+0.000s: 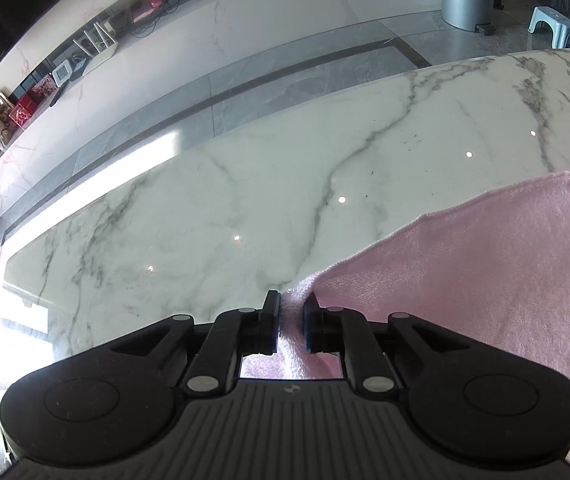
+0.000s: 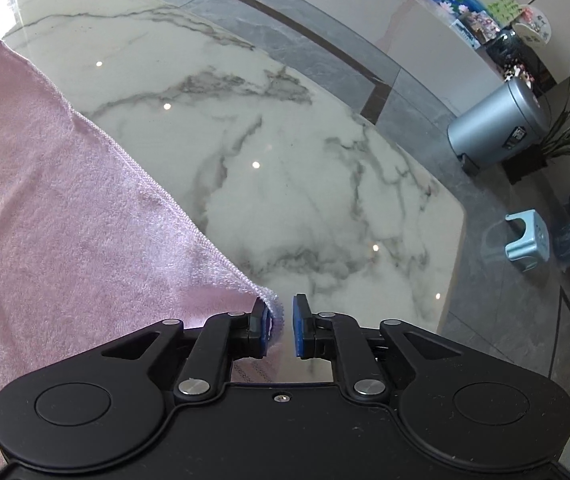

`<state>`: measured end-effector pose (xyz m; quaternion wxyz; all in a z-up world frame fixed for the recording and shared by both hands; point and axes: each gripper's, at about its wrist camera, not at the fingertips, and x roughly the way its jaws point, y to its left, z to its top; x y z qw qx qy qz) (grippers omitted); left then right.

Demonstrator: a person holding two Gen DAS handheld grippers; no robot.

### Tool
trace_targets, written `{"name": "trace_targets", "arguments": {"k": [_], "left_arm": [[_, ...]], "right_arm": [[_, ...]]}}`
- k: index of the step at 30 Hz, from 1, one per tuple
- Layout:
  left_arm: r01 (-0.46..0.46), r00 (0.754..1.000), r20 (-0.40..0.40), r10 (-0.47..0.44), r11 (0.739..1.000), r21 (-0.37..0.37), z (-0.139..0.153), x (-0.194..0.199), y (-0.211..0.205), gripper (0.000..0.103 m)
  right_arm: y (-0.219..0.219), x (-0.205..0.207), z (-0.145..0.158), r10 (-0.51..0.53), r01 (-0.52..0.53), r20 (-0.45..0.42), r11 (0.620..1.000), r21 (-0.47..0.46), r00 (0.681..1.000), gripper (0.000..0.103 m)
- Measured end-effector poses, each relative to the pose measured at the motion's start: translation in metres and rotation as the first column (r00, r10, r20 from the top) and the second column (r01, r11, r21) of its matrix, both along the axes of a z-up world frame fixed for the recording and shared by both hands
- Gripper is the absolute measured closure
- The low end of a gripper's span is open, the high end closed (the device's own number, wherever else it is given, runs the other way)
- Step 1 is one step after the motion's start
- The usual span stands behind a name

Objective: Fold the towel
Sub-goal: 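Lower the towel onto the table and open both grippers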

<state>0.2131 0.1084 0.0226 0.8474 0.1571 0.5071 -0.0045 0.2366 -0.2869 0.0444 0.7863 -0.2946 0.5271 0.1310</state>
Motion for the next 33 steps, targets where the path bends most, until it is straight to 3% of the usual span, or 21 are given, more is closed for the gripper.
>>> {"name": "trace_targets", "arguments": {"k": [3, 8, 12, 17, 23, 25, 27, 33], "left_arm": [[-0.015, 1.000, 0.011, 0.015, 1.000, -0.006, -0.001, 0.002, 0.003, 0.081], [-0.019, 0.998, 0.054, 0.019, 1.000, -0.006, 0.014, -0.011, 0.008, 0.063], [-0.021, 0.998, 0.055, 0.022, 0.999, -0.029, 0.022, -0.021, 0.008, 0.063], [0.037, 0.999, 0.002, -0.037, 0.995, -0.093, 0.009, -0.044, -0.006, 0.063], [0.051, 0.996, -0.066, -0.061, 0.989, -0.140, -0.018, -0.066, -0.015, 0.065], [0.042, 0.995, -0.079, -0.053, 0.989, -0.145, -0.024, -0.068, -0.014, 0.065], [0.032, 0.995, -0.088, -0.046, 0.988, -0.150, -0.029, -0.070, -0.013, 0.065], [0.012, 0.996, -0.084, -0.026, 0.986, -0.166, -0.032, -0.073, -0.011, 0.065]], "right_arm": [[-0.004, 0.004, 0.006, -0.034, 0.033, 0.009, 0.999, 0.034, 0.999, 0.062], [-0.009, -0.001, 0.023, -0.065, 0.064, 0.013, 0.993, 0.098, 0.998, 0.061], [-0.003, -0.017, 0.025, -0.027, 0.028, -0.005, 0.994, 0.106, 1.000, 0.061], [0.002, -0.041, -0.004, 0.024, -0.019, -0.072, 0.997, 0.073, 0.997, 0.060], [-0.014, -0.036, -0.029, -0.058, 0.073, -0.110, 0.988, 0.136, 0.992, 0.061], [-0.016, -0.034, -0.030, -0.066, 0.085, -0.125, 0.985, 0.151, 0.990, 0.069], [-0.016, -0.034, -0.032, -0.065, 0.087, -0.144, 0.984, 0.155, 0.987, 0.095], [-0.016, -0.033, -0.032, -0.073, 0.093, -0.141, 0.985, 0.143, 0.987, 0.100]]}}
